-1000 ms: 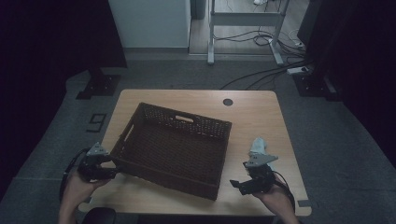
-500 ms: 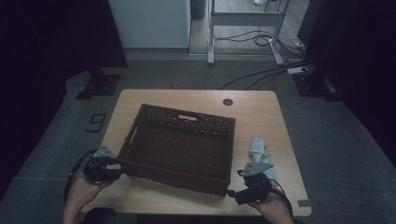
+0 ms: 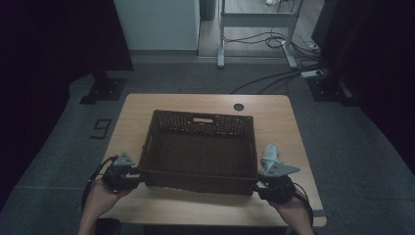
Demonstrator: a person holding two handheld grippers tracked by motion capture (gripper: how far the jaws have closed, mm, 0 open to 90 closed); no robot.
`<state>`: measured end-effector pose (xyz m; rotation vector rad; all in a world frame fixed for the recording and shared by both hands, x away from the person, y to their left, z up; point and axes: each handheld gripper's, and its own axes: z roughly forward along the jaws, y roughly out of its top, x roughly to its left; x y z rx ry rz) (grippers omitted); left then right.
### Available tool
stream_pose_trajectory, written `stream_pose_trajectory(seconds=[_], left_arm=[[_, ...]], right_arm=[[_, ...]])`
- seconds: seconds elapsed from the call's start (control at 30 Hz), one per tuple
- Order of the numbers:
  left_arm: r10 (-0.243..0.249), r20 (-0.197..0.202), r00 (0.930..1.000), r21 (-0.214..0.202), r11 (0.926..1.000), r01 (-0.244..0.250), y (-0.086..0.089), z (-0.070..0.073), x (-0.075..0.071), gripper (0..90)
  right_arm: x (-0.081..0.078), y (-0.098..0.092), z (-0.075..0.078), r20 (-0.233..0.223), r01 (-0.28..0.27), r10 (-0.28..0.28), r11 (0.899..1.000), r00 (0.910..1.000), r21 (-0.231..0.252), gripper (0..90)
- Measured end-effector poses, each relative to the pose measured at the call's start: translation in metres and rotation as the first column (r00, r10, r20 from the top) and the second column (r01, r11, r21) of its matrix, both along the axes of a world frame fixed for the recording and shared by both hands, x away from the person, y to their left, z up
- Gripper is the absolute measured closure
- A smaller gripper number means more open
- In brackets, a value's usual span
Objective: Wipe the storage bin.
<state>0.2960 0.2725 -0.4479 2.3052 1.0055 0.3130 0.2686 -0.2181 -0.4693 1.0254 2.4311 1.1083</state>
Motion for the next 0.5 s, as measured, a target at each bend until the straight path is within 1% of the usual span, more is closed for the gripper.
stream_pose_trajectory(seconds=[0.07, 0.17, 0.33, 0.5], left_arm=[[-0.001, 0.007, 1.0, 0.0, 1.0, 0.001, -0.004, -0.001, 0.001, 59.2], [-0.004, 0.019, 0.9998, 0.0, 1.0, 0.004, -0.009, -0.002, 0.003, 60.6], [0.003, 0.024, 0.9997, -0.005, 1.0, -0.003, -0.014, -0.003, 0.009, 60.7], [0.014, 0.029, 0.9995, -0.017, 0.9998, -0.013, -0.016, -0.004, 0.017, 60.3]], right_arm=[[0.004, -0.005, 0.0, -0.008, 0.013, -0.013, 1.0, 0.9999, 0.011, 56.7], [0.011, -0.01, -0.001, -0.003, 0.035, -0.035, 0.999, 0.9994, 0.017, 58.8], [0.021, -0.014, -0.001, 0.002, 0.056, -0.056, 0.998, 0.9984, 0.013, 60.3], [0.033, -0.016, -0.001, 0.004, 0.073, -0.073, 0.997, 0.9973, 0.011, 60.8]])
